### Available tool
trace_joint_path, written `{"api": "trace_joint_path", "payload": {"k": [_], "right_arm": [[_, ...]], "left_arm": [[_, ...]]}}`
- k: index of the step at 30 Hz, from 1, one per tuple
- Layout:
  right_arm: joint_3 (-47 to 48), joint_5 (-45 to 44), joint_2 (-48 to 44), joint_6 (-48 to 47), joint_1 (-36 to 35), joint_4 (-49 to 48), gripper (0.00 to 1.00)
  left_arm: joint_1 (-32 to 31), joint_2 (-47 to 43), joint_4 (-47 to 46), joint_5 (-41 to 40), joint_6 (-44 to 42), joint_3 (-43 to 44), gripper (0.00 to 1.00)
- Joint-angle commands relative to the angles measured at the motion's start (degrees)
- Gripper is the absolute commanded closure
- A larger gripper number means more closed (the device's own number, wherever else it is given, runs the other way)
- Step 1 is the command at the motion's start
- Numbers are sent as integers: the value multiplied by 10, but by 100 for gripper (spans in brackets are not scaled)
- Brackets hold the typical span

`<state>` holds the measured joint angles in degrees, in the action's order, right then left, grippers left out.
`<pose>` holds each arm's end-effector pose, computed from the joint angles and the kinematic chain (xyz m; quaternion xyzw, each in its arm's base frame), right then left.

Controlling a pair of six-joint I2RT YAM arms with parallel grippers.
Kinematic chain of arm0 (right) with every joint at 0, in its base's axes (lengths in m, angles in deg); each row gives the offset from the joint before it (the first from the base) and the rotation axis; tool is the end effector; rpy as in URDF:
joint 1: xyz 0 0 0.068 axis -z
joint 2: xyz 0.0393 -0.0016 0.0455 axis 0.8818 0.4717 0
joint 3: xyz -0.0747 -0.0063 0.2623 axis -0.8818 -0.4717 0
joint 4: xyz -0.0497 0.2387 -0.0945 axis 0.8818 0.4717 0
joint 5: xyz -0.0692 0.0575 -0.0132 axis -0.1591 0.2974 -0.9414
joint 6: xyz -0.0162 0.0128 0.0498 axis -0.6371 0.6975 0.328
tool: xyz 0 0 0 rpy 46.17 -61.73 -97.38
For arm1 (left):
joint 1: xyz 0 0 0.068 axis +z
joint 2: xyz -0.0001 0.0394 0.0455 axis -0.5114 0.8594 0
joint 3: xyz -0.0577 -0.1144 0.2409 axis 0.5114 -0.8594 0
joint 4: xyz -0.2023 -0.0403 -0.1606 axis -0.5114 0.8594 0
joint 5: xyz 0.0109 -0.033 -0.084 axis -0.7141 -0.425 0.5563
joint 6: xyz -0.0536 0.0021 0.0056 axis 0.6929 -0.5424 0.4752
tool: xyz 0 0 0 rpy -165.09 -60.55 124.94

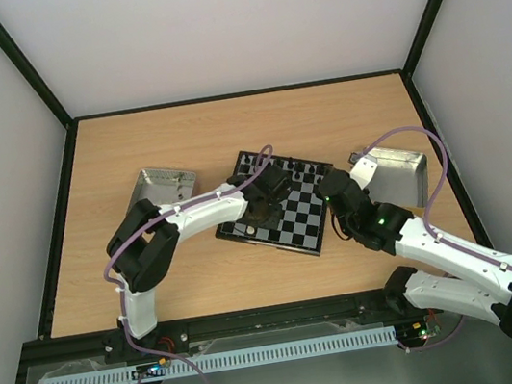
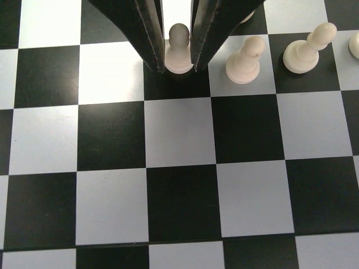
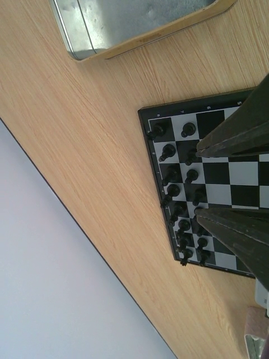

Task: Set up the chess pieces on the board
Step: Place the chess piece on the chessboard, then adjust the chess piece on the chessboard.

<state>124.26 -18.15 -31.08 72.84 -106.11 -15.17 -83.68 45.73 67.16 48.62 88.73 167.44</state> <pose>0.1579 0.1277 0.2602 0.2249 0.8107 0.2248 0.4917 0.2411 -0.3125 0.1758 0.1879 0.9640 -0.0767 0.1719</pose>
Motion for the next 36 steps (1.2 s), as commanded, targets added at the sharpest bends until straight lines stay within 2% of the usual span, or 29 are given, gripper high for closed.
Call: {"api": "trace_joint_path", "payload": {"k": [1, 8, 21, 36], "right_arm": [[-6, -12, -9, 7, 1, -12, 75], [-8, -8, -11, 7, 2, -13, 75], [-11, 0, -11, 7, 1, -17, 75], [-12, 4, -9, 6, 2, -19, 75]], "left_arm": [[8, -9, 1, 8, -3, 15, 82], [28, -33, -3, 27, -7, 25, 79], [59, -8, 24, -9, -27, 40, 82], [61, 4, 33, 16, -40, 22, 81]]}}
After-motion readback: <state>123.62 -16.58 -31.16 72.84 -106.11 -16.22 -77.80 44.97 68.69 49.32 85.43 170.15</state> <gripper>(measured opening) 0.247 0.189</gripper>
